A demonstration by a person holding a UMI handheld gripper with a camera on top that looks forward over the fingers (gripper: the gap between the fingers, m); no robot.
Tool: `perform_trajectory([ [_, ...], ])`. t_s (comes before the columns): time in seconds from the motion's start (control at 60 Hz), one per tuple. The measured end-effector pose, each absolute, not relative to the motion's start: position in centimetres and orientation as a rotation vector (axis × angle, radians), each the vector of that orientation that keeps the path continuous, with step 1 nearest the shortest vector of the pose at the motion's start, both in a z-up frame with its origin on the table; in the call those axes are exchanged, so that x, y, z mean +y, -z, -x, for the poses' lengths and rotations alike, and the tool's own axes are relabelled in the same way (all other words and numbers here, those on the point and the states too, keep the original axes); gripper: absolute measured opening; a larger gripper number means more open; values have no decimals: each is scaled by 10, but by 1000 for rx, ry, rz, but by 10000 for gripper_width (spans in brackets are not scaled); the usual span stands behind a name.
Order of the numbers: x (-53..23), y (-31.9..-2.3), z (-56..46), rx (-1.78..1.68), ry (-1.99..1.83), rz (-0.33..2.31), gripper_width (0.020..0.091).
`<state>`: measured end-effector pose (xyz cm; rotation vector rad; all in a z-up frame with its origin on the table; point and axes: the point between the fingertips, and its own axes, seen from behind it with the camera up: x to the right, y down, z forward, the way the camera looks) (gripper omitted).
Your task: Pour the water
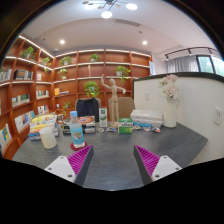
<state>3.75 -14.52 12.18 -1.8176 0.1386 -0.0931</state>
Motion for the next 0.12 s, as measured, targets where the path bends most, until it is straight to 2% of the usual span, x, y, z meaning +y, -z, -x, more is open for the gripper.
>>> perform_trajectory([
  [0.117,-151,-120,-46,150,107,1820,818],
])
